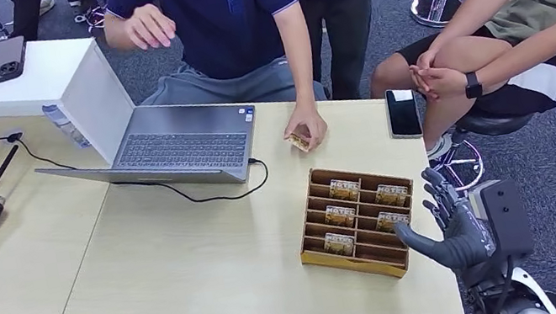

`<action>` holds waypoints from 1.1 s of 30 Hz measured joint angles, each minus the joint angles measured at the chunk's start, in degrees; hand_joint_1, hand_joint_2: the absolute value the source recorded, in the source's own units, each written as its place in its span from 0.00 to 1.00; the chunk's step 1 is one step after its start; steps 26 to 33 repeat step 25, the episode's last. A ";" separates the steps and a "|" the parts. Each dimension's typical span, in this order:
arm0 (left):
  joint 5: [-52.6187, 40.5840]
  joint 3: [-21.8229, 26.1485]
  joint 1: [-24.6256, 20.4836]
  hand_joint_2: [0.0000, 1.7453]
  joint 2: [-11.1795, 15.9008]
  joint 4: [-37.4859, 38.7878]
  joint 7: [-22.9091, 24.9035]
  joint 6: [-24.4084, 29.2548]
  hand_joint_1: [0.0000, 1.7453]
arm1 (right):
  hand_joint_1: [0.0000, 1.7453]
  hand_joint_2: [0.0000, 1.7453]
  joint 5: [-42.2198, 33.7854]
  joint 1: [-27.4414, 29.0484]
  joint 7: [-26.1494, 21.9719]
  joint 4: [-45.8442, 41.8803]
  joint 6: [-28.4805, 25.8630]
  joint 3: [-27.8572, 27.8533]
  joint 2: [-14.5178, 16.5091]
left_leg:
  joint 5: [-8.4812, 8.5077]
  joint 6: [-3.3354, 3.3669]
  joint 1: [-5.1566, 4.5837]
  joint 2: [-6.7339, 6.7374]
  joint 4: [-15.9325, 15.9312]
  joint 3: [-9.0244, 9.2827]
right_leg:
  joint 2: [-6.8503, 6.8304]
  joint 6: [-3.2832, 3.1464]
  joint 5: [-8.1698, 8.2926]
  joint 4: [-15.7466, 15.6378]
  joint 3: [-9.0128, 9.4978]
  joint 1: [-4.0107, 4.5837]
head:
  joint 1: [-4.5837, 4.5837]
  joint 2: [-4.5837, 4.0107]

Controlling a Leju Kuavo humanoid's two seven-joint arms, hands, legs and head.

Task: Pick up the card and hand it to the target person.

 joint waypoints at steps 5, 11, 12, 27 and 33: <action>-0.09 0.00 0.00 0.00 0.12 0.00 -0.06 -0.02 0.00 | 0.00 1.00 -0.72 -0.51 0.79 -0.01 -1.16 1.73 -1.17 | 0.00 0.00 0.00 0.00 0.00 0.00 | 0.00 0.00 0.00 0.00 0.00 0.00 | 0.00 0.00; -0.22 0.00 0.00 0.00 0.13 0.00 -0.11 -0.01 0.00 | 0.00 1.00 -1.32 -0.95 0.97 -0.01 -1.92 3.22 -2.33 | 0.00 0.00 0.00 0.00 0.00 0.00 | 0.00 0.00 0.00 0.00 0.00 0.00 | 0.01 0.00; -0.22 0.00 0.00 0.00 0.13 0.00 -0.12 -0.01 0.00 | 0.00 1.00 -1.41 -1.00 0.97 -0.01 -2.01 3.43 -2.47 | 0.00 0.00 0.00 0.00 0.00 0.00 | 0.00 0.00 0.00 0.00 0.00 0.00 | 0.00 0.00; -0.22 0.00 0.00 0.00 0.13 0.00 -0.13 -0.01 0.00 | 0.00 1.00 -1.86 -1.43 0.77 -0.01 -2.44 5.37 -3.56 | 0.00 0.00 0.00 0.00 0.00 0.00 | 0.00 0.00 0.00 0.00 0.00 0.00 | -0.01 0.00; -0.22 0.00 0.00 0.00 0.13 0.00 -0.13 -0.01 0.00 | 0.00 1.00 -1.86 -1.43 0.77 -0.01 -2.44 5.37 -3.56 | 0.00 0.00 0.00 0.00 0.00 0.00 | 0.00 0.00 0.00 0.00 0.00 0.00 | -0.01 0.00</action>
